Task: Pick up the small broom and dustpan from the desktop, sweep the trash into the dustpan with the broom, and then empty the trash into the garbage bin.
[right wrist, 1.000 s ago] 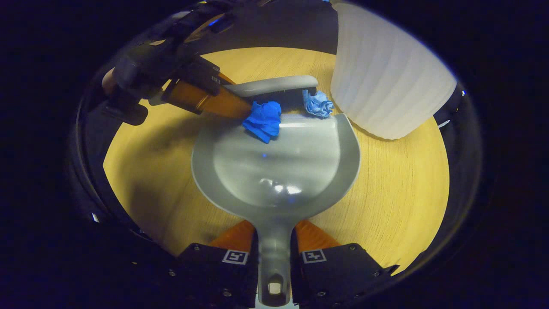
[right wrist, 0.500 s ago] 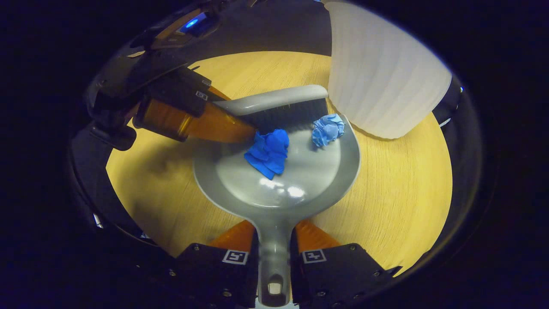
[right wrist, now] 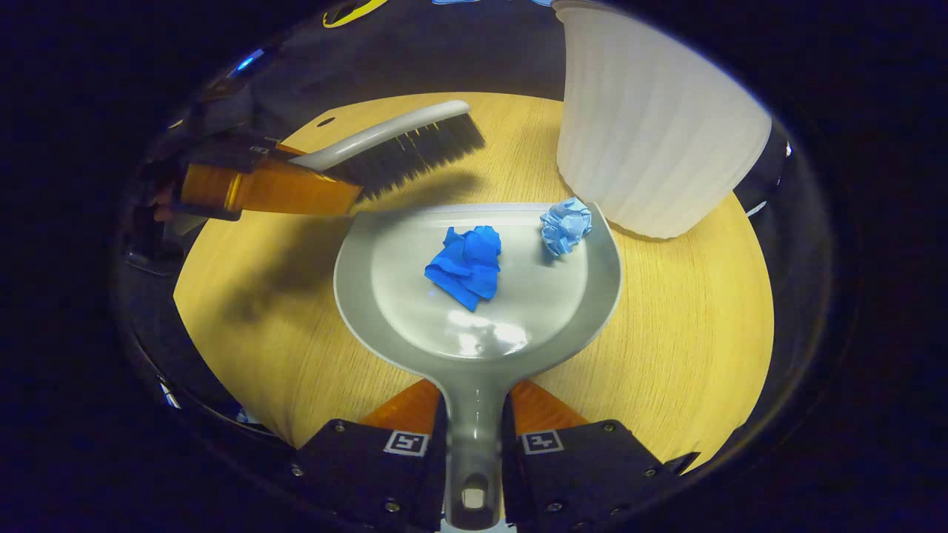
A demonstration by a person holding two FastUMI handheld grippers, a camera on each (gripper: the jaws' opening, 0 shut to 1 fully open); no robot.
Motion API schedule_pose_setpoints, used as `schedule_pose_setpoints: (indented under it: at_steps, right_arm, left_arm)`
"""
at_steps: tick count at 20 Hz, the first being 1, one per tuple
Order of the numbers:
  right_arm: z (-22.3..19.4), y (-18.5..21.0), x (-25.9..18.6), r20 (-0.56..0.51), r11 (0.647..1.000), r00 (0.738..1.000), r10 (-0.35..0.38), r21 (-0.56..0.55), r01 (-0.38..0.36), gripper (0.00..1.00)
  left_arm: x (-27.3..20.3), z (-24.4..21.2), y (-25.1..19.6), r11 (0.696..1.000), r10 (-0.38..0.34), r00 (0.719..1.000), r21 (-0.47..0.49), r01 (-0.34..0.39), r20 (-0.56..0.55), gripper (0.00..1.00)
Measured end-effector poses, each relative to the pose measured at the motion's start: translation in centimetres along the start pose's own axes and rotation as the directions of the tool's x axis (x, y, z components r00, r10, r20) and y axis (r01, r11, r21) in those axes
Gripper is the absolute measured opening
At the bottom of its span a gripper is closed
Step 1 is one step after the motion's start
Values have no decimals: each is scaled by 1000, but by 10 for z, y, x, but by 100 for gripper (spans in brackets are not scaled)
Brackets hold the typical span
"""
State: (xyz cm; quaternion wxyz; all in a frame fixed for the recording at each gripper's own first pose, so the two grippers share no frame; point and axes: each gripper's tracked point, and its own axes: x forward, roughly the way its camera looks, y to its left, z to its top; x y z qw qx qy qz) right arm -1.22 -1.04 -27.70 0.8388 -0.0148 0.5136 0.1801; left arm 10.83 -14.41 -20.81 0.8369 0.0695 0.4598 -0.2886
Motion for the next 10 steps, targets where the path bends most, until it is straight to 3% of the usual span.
schedule_pose_setpoints:
  at_steps: [10]
  right_arm:
    - [4, 7, -17, 86, 1000, 996, -4, 3, 4, 31]
  left_arm:
    - [-55, -56, 104, 976, 139, 989, -174, -130, 40, 36]
